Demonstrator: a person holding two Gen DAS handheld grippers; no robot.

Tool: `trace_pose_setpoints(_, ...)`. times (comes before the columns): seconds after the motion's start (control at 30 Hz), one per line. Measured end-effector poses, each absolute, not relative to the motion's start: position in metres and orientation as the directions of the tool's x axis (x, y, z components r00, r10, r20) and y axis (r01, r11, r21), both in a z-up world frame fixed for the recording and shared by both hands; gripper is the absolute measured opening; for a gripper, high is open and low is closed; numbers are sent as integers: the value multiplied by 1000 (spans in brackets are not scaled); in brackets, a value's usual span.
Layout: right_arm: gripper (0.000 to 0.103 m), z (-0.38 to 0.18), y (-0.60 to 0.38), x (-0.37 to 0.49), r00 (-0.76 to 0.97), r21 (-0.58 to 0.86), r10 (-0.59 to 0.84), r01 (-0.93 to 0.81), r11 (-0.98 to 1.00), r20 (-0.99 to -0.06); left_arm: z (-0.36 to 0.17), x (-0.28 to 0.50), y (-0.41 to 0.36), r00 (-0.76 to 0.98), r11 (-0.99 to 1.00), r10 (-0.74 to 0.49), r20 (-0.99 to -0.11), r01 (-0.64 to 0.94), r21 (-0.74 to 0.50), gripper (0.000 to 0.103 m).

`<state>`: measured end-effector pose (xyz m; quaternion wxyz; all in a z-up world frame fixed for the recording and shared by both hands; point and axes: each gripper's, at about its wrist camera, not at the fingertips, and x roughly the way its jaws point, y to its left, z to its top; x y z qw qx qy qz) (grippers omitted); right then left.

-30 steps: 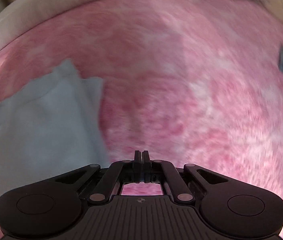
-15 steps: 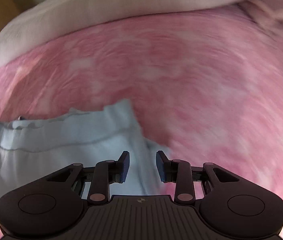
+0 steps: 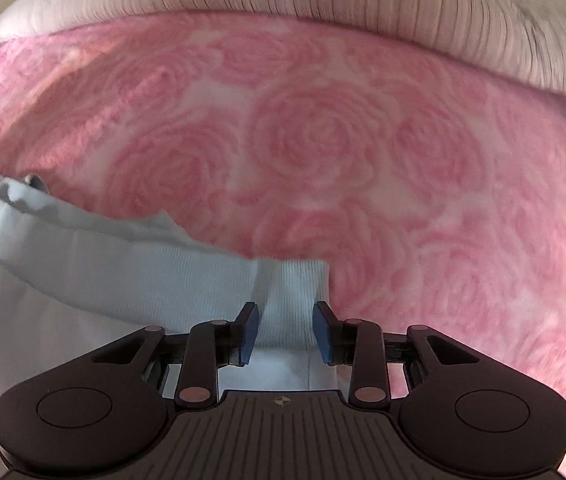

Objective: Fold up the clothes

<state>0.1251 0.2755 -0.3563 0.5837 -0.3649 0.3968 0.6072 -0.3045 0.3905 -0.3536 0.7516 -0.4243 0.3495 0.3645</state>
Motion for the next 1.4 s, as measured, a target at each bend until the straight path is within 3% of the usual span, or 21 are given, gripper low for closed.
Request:
trace_pose_setpoints(0.23,35,-332,302,104,-252,159,410,-956,-248,-877,-332,-314,375,497,349,233,-836,-845,-406,38)
trace_pose_setpoints(0.4,35,-344,333,52,-344,153,296,-842,-518,-891,-329,-320,358,492,351,209,-845,-844,-405,38)
trace_pose_setpoints(0.63,34,-375,354,21,-363,166,178,-738,-654,-915,-340,-331,355,479,299,213,-852,-862,-410,38)
trace_pose_setpoints(0.7,0,-372,354,22,-366,161,180,-730,-665,-913,-340,-331,357,482,299,217,-849,-861,-412,38)
trace_pose_setpoints(0.83,0,-351,347,27,-367,92,281,-736,-671,-887,-338,-328,361,488,316,230,-842,-856,-410,38)
trace_pose_setpoints(0.93,0,-342,346,38,-298,13,416,-825,-565,-859,-339,-324,367,486,327,237,-841,-855,-402,38)
trace_pose_setpoints(1.07,0,-369,343,28,-222,-17,386,-849,-528,-895,-344,-316,374,468,348,239,-851,-859,-375,38)
trace_pose_setpoints(1.17,9,-371,338,24,-178,-50,431,-883,-467,-885,-346,-310,380,467,363,241,-851,-856,-367,38)
trace_pose_setpoints(1.3,42,-347,324,70,-137,50,486,-981,-188,-863,-352,-305,389,480,365,236,-845,-849,-381,39)
trace_pose_setpoints(1.4,44,-339,297,112,-82,104,475,-994,20,-876,-358,-303,393,495,347,235,-836,-846,-404,39)
